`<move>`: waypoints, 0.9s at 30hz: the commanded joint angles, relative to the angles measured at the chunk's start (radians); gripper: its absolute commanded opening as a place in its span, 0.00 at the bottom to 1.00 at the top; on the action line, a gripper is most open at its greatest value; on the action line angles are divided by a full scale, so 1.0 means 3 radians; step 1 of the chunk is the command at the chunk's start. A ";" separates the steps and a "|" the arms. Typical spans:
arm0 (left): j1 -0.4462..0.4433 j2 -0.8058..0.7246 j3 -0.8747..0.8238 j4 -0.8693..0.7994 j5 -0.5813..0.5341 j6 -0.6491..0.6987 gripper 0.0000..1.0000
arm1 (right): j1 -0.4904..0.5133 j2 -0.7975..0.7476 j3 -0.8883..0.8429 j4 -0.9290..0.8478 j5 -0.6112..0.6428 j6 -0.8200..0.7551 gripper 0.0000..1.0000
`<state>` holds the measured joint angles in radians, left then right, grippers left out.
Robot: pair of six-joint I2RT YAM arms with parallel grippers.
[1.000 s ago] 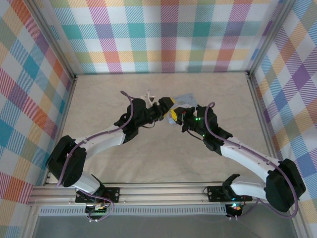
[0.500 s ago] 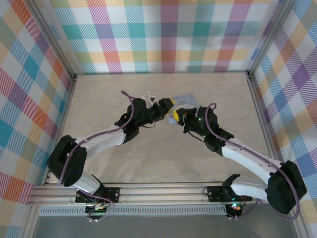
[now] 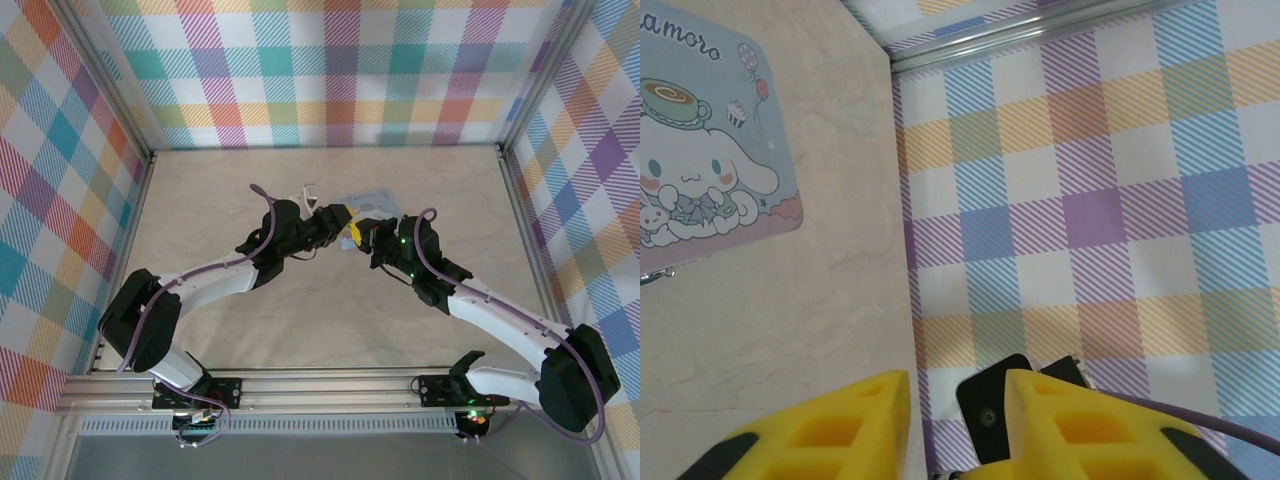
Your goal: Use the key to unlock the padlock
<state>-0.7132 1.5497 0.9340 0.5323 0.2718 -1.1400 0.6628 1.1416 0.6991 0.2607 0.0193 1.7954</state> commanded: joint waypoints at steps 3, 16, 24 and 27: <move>-0.0066 0.0056 0.0134 0.0101 0.0055 -0.0022 0.19 | 0.0024 -0.0021 -0.0041 -0.0028 0.0039 0.0080 0.00; -0.0062 -0.0009 0.0123 -0.0076 -0.0030 0.0143 0.00 | 0.0025 -0.0139 -0.0171 -0.0042 0.0042 -0.0080 0.15; 0.0150 -0.0254 0.0127 -0.0376 0.0251 0.0614 0.00 | -0.0125 -0.0634 -0.0494 -0.0176 -0.0102 -0.1389 0.46; 0.0295 -0.0318 0.0212 -0.0577 0.0576 0.0858 0.00 | -0.0328 -0.0740 -0.0438 -0.0364 -0.0559 -0.2228 0.51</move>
<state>-0.6655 1.5047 0.9451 0.4076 0.3428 -0.9859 0.6064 0.9524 0.5533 0.1928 -0.0360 1.4315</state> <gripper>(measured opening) 0.054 0.499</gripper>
